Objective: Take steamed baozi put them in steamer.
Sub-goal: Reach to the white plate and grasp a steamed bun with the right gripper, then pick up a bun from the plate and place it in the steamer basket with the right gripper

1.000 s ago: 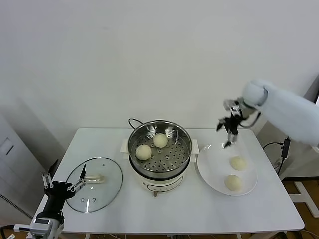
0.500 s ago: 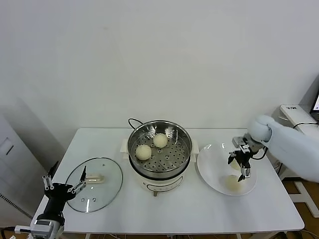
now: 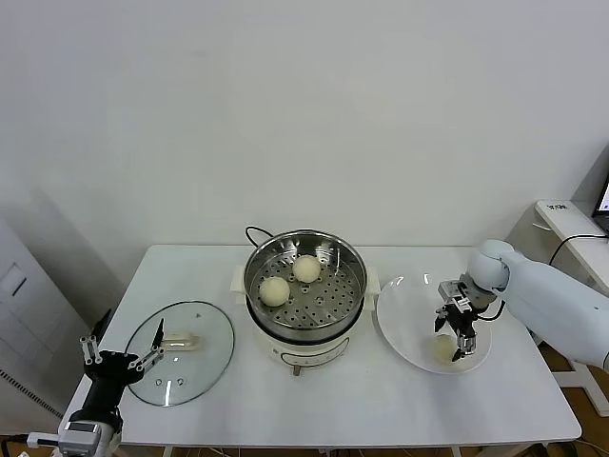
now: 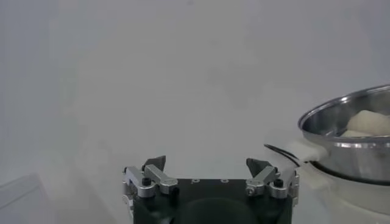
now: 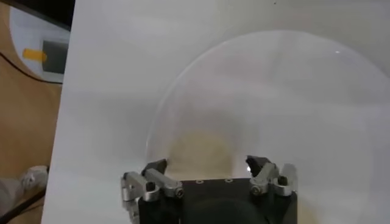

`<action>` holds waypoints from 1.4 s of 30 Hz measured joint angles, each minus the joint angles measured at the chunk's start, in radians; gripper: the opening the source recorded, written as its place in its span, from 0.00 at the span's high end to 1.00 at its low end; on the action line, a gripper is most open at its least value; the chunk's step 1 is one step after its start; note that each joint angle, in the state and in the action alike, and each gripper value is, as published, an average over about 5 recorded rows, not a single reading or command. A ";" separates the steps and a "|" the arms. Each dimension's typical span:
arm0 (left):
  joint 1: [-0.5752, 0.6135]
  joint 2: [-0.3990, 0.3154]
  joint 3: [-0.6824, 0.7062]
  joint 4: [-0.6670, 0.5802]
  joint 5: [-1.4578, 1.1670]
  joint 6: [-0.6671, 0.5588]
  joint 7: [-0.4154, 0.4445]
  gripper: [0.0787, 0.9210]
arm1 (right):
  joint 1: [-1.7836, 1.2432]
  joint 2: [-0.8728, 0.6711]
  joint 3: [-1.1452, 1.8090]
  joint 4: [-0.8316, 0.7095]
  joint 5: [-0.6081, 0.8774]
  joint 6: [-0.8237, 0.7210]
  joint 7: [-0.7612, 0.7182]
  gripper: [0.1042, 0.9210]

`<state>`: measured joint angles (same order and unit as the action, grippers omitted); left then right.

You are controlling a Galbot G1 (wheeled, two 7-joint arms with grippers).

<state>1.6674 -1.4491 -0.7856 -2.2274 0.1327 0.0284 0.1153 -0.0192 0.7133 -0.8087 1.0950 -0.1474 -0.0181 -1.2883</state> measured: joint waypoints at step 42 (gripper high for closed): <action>-0.023 -0.024 0.002 -0.014 -0.003 0.003 -0.002 0.12 | 0.574 0.302 -0.275 0.276 0.137 0.250 -0.029 0.68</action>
<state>1.6440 -1.4730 -0.7835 -2.2417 0.1300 0.0317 0.1134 0.5548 1.0158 -1.0839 1.3712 -0.0106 0.2319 -1.3172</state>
